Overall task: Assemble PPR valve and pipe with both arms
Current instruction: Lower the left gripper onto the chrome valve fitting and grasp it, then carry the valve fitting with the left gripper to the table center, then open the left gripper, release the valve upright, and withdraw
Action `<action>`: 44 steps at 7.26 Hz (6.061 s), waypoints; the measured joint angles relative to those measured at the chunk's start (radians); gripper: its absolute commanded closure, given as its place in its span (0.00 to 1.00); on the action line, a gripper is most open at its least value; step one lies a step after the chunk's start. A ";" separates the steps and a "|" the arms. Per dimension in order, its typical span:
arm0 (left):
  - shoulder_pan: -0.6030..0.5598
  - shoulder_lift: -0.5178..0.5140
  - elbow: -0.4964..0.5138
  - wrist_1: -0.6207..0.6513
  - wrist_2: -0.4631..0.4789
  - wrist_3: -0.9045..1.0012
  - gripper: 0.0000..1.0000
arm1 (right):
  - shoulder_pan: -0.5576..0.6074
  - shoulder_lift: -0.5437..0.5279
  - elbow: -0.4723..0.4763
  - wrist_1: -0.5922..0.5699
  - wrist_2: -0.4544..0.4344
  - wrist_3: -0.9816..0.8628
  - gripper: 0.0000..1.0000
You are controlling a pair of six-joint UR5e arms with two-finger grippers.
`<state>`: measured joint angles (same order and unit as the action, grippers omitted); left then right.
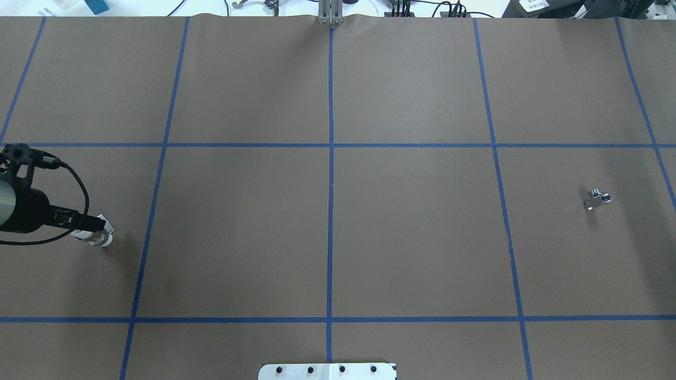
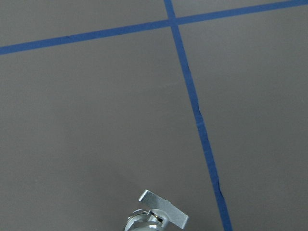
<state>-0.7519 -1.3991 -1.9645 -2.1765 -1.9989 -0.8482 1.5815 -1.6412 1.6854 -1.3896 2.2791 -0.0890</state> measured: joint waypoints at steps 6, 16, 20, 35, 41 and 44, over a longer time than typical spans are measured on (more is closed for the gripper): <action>0.032 -0.025 0.052 -0.001 0.031 0.003 0.10 | 0.000 0.003 -0.008 0.000 -0.002 0.000 0.00; 0.043 -0.003 0.027 0.000 0.040 0.005 1.00 | 0.000 0.009 -0.014 0.000 -0.001 0.000 0.00; 0.034 -0.211 -0.007 0.272 0.031 0.001 1.00 | 0.000 0.011 -0.015 0.001 0.000 0.007 0.00; 0.179 -1.197 0.715 0.548 0.087 -0.252 0.87 | -0.001 0.011 -0.019 0.000 0.010 0.009 0.00; 0.180 -1.183 0.712 0.545 0.086 -0.247 0.01 | -0.003 0.011 -0.019 0.000 0.010 0.009 0.00; 0.166 -1.172 0.651 0.562 0.084 -0.219 0.00 | -0.004 0.011 -0.019 0.001 0.011 0.009 0.00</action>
<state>-0.5860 -2.5710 -1.3135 -1.6143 -1.9150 -1.0675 1.5779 -1.6304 1.6668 -1.3888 2.2906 -0.0798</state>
